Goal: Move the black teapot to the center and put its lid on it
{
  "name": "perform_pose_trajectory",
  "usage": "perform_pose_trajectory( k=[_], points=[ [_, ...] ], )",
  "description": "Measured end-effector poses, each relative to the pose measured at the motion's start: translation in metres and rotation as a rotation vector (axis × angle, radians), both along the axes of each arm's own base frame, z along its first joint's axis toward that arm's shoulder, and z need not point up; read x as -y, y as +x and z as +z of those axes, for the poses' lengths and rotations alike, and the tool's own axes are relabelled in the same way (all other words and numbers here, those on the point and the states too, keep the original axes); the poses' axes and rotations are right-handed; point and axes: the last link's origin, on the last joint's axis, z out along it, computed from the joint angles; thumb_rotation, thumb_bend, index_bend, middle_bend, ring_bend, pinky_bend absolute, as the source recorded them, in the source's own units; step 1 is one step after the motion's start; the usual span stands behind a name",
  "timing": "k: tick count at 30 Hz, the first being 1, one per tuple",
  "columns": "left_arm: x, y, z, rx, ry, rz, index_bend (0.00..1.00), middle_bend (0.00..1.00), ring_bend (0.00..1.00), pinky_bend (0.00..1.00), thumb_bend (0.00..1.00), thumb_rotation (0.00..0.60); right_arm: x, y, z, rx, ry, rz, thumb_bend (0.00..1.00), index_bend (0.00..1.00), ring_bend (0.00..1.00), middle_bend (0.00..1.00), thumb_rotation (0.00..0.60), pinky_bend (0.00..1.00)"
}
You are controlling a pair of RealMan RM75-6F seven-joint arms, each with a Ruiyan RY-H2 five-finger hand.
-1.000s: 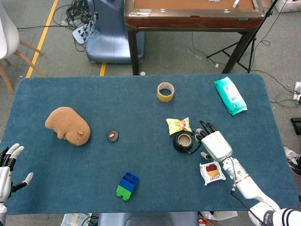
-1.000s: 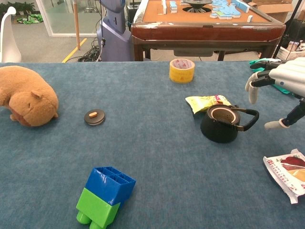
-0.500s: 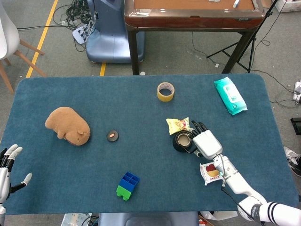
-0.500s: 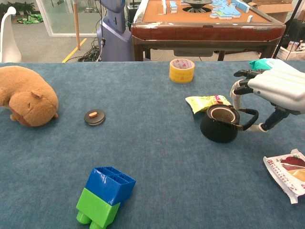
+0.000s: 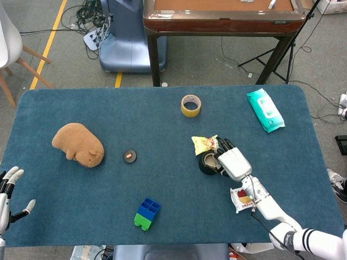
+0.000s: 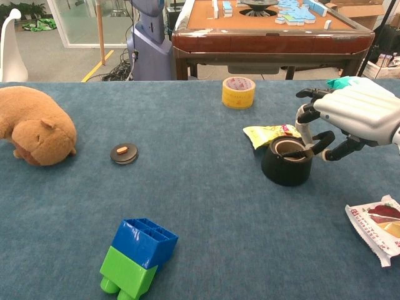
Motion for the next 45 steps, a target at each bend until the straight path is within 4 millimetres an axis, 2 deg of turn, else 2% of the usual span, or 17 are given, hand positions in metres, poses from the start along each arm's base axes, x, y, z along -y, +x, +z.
perform_pose_trajectory(
  k=[7, 16, 26, 45],
  points=[
    [0.0, 0.0, 0.0, -0.001, 0.002, 0.001, 0.16, 0.1, 0.04, 0.11, 0.21, 0.6, 0.001, 0.004, -0.001, 0.015, 0.005, 0.006, 0.41, 0.66, 0.09, 0.42, 0.6, 0.14],
    [0.0, 0.001, 0.002, -0.005, 0.006, 0.0, 0.16, 0.1, 0.04, 0.11, 0.21, 0.6, 0.005, 0.021, 0.004, 0.084, 0.01, 0.011, 0.42, 0.67, 0.09, 0.42, 0.6, 0.14],
    [0.002, 0.002, 0.003, -0.006, 0.009, 0.001, 0.16, 0.1, 0.04, 0.11, 0.21, 0.6, 0.024, 0.062, 0.009, 0.159, 0.004, 0.03, 0.42, 0.67, 0.1, 0.42, 0.6, 0.14],
    [0.004, -0.001, 0.004, -0.005, 0.011, 0.003, 0.16, 0.1, 0.04, 0.11, 0.22, 0.6, 0.066, 0.15, -0.028, 0.2, 0.027, 0.031, 0.42, 0.67, 0.1, 0.42, 0.6, 0.14]
  ],
)
